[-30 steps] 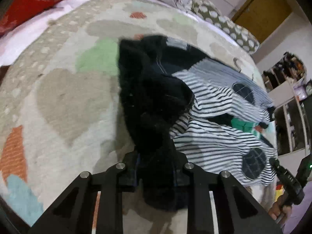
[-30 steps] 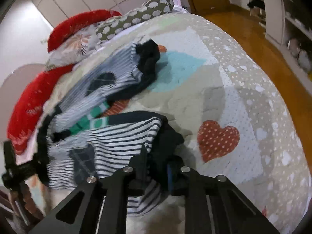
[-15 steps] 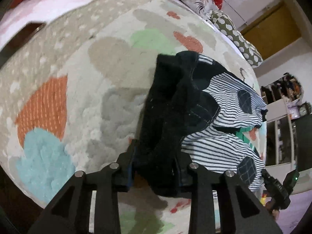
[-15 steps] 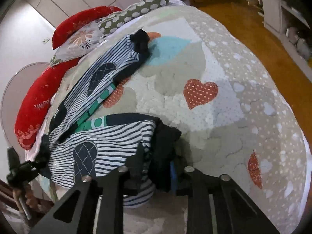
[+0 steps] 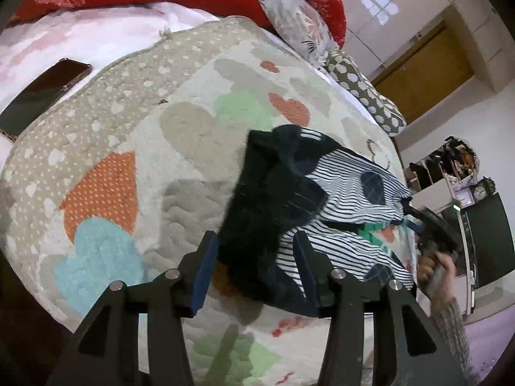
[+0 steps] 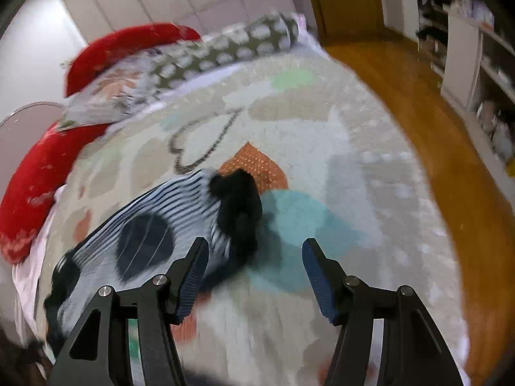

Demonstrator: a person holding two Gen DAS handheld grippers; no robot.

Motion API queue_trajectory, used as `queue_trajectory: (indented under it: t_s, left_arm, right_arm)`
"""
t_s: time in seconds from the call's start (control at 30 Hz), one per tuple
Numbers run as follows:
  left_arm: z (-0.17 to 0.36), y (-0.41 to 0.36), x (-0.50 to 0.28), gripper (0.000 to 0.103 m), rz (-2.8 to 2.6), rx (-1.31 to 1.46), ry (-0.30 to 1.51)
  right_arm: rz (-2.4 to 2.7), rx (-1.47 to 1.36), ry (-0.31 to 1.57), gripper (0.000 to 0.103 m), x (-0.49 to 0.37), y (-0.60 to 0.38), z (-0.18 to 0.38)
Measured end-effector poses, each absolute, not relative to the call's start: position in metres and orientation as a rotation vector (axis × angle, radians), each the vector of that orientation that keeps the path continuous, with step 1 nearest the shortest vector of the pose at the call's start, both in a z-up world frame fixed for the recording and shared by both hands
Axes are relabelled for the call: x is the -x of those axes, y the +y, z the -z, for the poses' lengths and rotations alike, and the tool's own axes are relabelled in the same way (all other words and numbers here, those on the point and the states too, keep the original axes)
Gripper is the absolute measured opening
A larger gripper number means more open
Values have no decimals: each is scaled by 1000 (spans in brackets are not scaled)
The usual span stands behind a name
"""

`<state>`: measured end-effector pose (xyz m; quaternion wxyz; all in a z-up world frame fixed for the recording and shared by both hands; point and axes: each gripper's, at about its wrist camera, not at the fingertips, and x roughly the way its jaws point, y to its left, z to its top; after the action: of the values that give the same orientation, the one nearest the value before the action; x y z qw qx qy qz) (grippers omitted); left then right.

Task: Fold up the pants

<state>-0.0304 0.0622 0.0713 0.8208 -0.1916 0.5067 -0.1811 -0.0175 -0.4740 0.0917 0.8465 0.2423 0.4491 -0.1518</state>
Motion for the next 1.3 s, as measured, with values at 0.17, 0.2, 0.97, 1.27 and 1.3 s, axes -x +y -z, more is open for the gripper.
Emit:
queue_trajectory:
  t_s: [0.17, 0.2, 0.97, 1.27, 1.3]
  left_arm:
    - [-74, 50, 35, 47, 406, 391, 1072]
    - [-74, 48, 35, 47, 413, 390, 1072]
    - [-104, -104, -30, 68, 629, -228, 1012]
    - [-51, -164, -97, 68, 646, -512, 1040]
    - [-47, -167, -101, 68, 649, -522, 1046]
  right_arm:
    - [301, -711, 945, 15, 0, -482, -67]
    - [291, -744, 925, 14, 6, -481, -72]
    - [101, -175, 929, 67, 54, -422, -142]
    - [24, 207, 1052, 67, -26, -376, -96]
    - [21, 234, 1057, 67, -32, -374, -91]
